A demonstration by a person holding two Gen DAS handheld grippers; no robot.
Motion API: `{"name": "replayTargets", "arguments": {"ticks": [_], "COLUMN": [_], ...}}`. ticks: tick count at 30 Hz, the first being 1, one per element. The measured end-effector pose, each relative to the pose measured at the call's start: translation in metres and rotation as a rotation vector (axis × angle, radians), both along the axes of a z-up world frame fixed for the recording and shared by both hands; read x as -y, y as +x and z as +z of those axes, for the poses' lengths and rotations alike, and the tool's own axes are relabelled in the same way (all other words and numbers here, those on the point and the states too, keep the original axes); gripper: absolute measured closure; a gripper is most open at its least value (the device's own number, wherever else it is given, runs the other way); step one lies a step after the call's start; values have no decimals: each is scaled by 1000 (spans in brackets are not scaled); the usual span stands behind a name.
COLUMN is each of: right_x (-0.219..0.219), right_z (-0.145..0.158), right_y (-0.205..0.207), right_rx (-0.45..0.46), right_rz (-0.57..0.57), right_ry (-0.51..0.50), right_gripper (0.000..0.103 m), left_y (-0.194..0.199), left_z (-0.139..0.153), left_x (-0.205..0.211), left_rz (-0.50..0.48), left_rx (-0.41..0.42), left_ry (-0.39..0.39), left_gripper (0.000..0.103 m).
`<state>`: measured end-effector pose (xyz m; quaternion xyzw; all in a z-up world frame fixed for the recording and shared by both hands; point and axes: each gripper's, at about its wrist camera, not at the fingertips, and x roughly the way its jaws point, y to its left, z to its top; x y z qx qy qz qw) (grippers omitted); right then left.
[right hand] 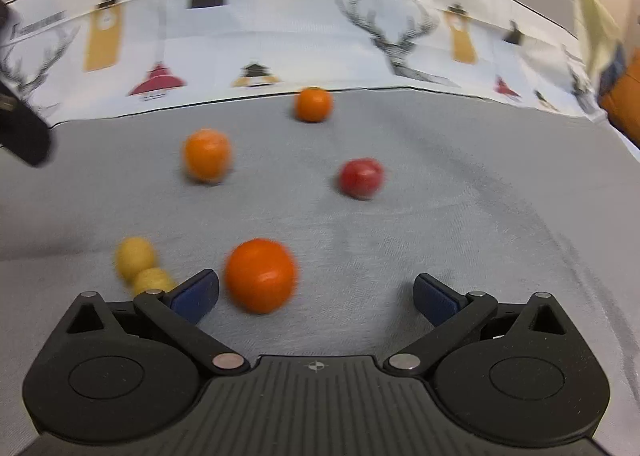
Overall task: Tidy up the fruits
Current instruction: 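Grasp a tangerine with the left tool while the right tool grasps another tangerine, then carry both held tangerines over the blue plate with both tools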
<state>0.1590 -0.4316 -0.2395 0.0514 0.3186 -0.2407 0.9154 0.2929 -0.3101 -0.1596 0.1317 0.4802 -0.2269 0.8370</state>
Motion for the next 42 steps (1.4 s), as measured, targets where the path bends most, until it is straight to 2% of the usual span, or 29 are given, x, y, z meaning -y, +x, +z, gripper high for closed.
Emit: {"name": "replayTargets", "arguments": {"ticks": [4, 9, 10, 11, 12, 14, 15, 17, 20, 23, 28, 31, 33, 36, 39, 42], "right_x": [9, 7, 7, 7, 3, -5, -2, 3, 18, 30, 45, 37, 17, -25, -71, -115], "right_z": [-2, -3, -2, -1, 2, 3, 5, 8, 12, 12, 17, 41, 67, 103, 133, 154], "right_y": [-3, -3, -3, -5, -8, -10, -11, -13, -22, -29, -52, -76, -107, -161, -216, -262], "right_rx": [13, 13, 13, 23, 51, 46, 54, 74, 112, 113, 103, 139, 203, 265, 290, 299], "right_rz": [-17, -14, -12, 5, 41, 62, 55, -1, -136, -251, -389, -424, -394, -258, -97, 34], "right_ry": [28, 8, 8, 20, 31, -9, 9, 7, 5, -2, 23, 40, 77, 102, 97, 89], "right_gripper": [1, 1, 10, 42, 66, 68, 68, 68, 68, 68, 68, 68, 68, 68, 68, 68], "left_y": [22, 43, 46, 47, 49, 48, 45, 38, 20, -12, -88, -131, -159, -196, -227, -255], "left_z": [-29, -53, -55, -55, -55, -50, -45, -34, -11, 18, 72, 99, 114, 130, 138, 143], "left_x": [44, 84, 88, 91, 92, 87, 82, 73, 46, 1, -103, -162, -199, -243, -272, -294], "left_rz": [-99, -121, -119, -120, -143, -136, -140, -137, -112, -64, 34, 100, 144, 202, 245, 261], "left_rx": [-26, -16, -4, 9, -10, -22, -13, 8, 33, 50, 65, 80, 99, 124, 132, 132], "left_ry": [-7, 35, 41, 40, 27, -1, -17, -16, -9, 18, 47, 50, 59, 80, 98, 70], "left_gripper": [0, 0, 6, 36, 62, 62, 63, 63, 62, 62, 62, 62, 62, 62, 62, 62]}}
